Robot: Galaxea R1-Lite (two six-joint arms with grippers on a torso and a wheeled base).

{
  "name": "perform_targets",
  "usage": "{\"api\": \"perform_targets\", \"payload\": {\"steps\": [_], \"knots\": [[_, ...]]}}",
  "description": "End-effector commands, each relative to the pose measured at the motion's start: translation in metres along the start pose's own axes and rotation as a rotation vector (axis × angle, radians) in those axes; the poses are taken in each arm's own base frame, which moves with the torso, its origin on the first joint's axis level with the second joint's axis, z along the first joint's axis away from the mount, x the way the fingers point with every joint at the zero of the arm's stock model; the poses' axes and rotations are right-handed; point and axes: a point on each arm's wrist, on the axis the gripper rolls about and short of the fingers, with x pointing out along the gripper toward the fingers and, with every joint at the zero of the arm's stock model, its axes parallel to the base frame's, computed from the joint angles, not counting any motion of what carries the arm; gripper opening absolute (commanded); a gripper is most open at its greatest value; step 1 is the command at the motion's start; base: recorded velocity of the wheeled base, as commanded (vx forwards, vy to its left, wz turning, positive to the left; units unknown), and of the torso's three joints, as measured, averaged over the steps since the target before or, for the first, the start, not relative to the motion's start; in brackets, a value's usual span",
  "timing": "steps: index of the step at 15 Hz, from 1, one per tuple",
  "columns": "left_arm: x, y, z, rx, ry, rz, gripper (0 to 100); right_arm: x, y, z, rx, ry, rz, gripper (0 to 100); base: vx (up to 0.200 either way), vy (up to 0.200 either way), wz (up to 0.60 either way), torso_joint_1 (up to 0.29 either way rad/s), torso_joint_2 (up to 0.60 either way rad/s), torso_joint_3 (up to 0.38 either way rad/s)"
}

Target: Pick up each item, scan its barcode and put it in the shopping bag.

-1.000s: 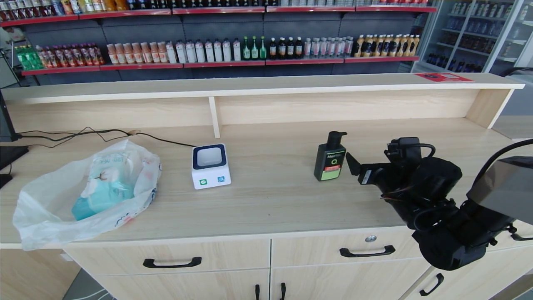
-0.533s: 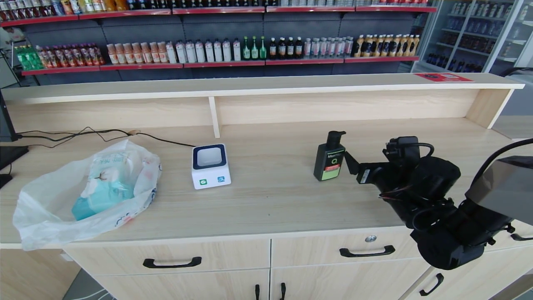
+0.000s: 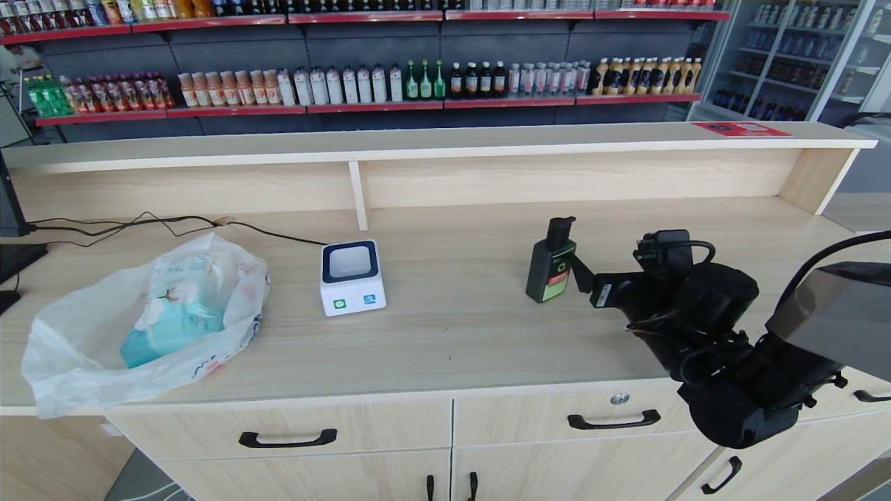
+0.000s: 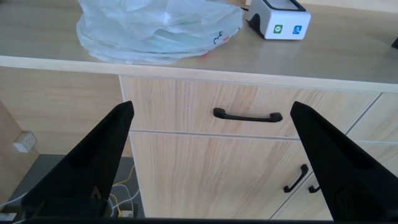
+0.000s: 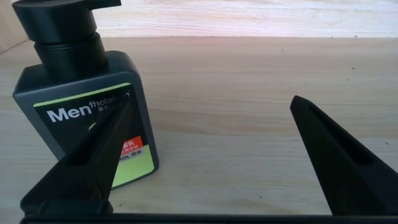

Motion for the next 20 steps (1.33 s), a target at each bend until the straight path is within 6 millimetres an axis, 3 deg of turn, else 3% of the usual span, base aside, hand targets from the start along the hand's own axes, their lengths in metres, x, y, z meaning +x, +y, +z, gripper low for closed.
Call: {"api": "perform_targets", "payload": {"steps": [1, 13, 15, 20], "knots": [[0.000, 0.000, 0.000, -0.001, 0.000, 0.000, 100, 0.003, 0.001, -0.004, -0.002, 0.003, 0.001, 100, 0.000, 0.000, 0.00, 0.000, 0.00, 0.000], [0.000, 0.000, 0.000, -0.001, 0.000, 0.000, 100, 0.021, 0.002, -0.021, 0.002, 0.002, 0.001, 100, 0.000, 0.000, 0.00, 0.000, 0.00, 0.000], [0.000, 0.000, 0.000, -0.001, 0.000, 0.000, 100, 0.016, 0.001, -0.024, 0.000, 0.022, -0.001, 100, 0.000, 0.000, 0.00, 0.000, 0.00, 0.000], [0.000, 0.000, 0.000, -0.001, 0.000, 0.000, 100, -0.002, -0.001, 0.000, 0.002, 0.005, 0.004, 100, 0.000, 0.000, 0.00, 0.000, 0.00, 0.000]]}}
